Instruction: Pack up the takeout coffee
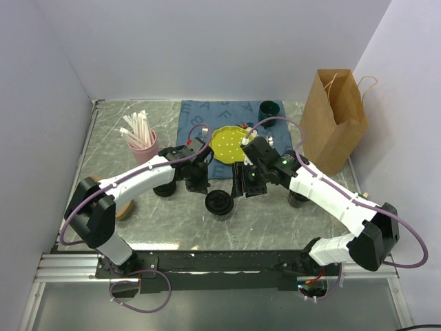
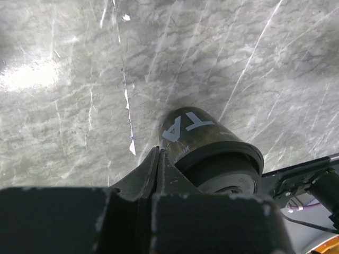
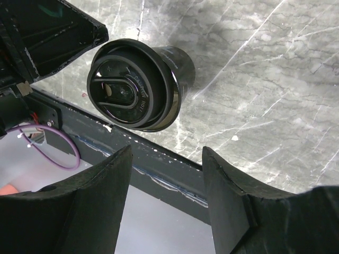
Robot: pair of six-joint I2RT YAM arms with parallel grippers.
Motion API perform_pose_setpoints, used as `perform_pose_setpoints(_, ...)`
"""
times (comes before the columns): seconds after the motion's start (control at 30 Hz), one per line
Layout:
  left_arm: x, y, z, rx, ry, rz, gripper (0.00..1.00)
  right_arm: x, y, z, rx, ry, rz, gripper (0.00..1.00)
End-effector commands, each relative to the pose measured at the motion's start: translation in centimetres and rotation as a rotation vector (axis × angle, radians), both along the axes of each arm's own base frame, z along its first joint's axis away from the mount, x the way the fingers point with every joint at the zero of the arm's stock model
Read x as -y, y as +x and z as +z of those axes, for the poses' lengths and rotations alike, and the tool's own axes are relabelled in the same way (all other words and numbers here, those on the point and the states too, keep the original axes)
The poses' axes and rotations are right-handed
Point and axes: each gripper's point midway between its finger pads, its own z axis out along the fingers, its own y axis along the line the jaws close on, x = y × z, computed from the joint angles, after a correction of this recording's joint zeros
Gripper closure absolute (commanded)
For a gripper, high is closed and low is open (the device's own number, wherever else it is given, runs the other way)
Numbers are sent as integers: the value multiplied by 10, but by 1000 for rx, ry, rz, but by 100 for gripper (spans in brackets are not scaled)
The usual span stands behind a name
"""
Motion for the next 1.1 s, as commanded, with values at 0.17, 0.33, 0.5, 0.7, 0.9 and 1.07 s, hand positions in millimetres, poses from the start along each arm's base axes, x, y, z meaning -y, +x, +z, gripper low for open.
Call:
perform_pose_setpoints(0.17,14,-2,25,46,-99,-31,99,0,3,13,43,40,-18,37)
perform_pose_setpoints(0.33,15,-4,27,45,-102,-36,99,1,2,14,45,41,-20,37)
perform_pose_setpoints(0.5,16,-6,27,44,-107,-38,99,2,1,11,39,42,-25,38)
perform_pose_setpoints(0.7,19,-5,30,46,-121,-37,99,2,0,12,38,53,-33,38)
perform_pose_setpoints(0.9,3,2,30,68,-30,4,88,-2,-3,7,16,67,-20,38)
perform_pose_setpoints(1.07,-10,10,42,102,35,36,58,-9,0,9,3,73,-14,35)
